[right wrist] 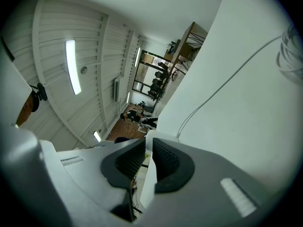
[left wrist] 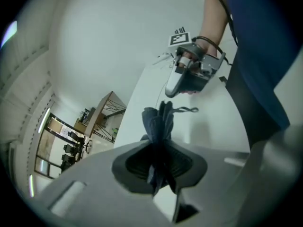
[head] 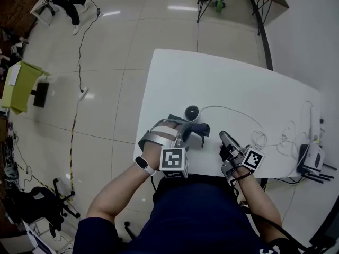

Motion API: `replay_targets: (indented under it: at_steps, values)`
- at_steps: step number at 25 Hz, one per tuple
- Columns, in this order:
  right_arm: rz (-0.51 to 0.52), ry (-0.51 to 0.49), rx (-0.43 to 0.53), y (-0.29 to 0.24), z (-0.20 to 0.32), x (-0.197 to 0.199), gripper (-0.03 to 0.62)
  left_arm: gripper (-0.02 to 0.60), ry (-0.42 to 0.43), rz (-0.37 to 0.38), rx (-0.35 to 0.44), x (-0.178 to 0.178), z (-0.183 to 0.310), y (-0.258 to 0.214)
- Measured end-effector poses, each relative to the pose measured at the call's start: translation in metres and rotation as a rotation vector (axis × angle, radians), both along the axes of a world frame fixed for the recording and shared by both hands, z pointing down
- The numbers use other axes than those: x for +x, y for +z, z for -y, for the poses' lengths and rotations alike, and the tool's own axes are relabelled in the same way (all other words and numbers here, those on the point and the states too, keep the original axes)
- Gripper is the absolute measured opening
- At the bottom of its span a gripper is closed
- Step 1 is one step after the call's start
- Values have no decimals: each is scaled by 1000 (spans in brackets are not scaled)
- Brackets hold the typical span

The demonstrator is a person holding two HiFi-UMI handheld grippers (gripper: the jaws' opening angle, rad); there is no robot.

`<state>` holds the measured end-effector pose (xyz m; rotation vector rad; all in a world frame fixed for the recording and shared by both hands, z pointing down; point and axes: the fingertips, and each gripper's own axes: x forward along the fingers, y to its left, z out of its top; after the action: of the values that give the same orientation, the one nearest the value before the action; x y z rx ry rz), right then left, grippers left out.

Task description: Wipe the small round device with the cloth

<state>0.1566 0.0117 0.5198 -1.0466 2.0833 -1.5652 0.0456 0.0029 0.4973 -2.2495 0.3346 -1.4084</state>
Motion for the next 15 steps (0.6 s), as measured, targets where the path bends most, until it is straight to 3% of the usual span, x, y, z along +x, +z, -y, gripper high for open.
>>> replay_targets:
  at_steps: [2, 6, 11, 15]
  values:
    - [-4, 5, -6, 1, -2, 0, 53, 63, -9, -23, -21, 1, 1, -4]
    - [-4, 14, -9, 1, -4, -1, 52, 62, -94, -123, -206, 3, 18, -17]
    - [-8, 49, -28, 6, -9, 7, 53, 63, -135, -119, -207, -1, 64, -27]
    - [-14, 87, -48, 11, -10, 16, 52, 63, -195, -185, -389, -7, 88, -10]
